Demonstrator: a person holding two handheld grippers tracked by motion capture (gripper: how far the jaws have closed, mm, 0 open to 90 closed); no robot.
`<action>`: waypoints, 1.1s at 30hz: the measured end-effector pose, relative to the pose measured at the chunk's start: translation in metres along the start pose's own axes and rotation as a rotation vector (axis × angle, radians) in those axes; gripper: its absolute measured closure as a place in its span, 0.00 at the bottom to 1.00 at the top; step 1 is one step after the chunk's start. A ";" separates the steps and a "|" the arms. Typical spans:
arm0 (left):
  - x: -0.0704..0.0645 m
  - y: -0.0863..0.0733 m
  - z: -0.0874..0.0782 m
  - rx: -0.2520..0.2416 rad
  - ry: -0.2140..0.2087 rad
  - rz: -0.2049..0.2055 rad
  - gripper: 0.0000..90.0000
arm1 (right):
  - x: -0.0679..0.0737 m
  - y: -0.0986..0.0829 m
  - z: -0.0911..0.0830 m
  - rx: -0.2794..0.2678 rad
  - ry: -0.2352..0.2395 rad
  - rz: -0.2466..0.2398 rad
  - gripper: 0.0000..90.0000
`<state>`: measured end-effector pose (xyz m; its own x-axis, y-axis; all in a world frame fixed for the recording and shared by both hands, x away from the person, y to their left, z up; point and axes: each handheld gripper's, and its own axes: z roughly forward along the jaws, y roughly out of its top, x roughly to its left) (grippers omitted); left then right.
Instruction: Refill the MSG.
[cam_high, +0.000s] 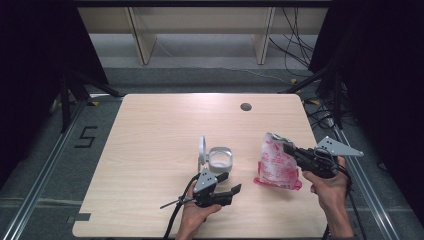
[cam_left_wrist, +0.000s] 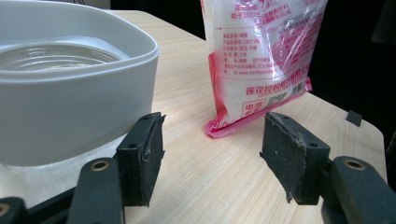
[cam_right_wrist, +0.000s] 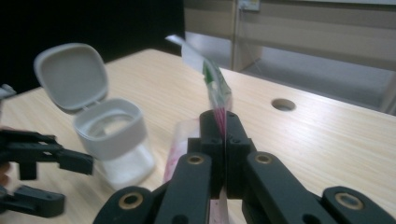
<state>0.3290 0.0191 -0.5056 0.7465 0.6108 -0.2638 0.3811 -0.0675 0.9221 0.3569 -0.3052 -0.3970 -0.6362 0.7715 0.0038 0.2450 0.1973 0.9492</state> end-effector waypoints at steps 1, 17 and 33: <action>-0.001 0.000 0.000 0.005 0.006 0.003 0.42 | 0.000 -0.003 0.001 0.012 -0.011 0.035 1.00; 0.001 0.001 -0.002 -0.002 0.008 0.005 0.42 | -0.003 -0.010 0.007 0.072 -0.051 0.031 1.00; 0.004 0.002 -0.009 -0.012 0.020 0.019 0.41 | -0.004 -0.019 0.016 0.114 -0.091 0.035 1.00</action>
<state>0.3277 0.0287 -0.5019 0.7421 0.6255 -0.2409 0.3608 -0.0698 0.9300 0.3665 -0.3027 -0.4200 -0.5581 0.8297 0.0024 0.3501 0.2329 0.9073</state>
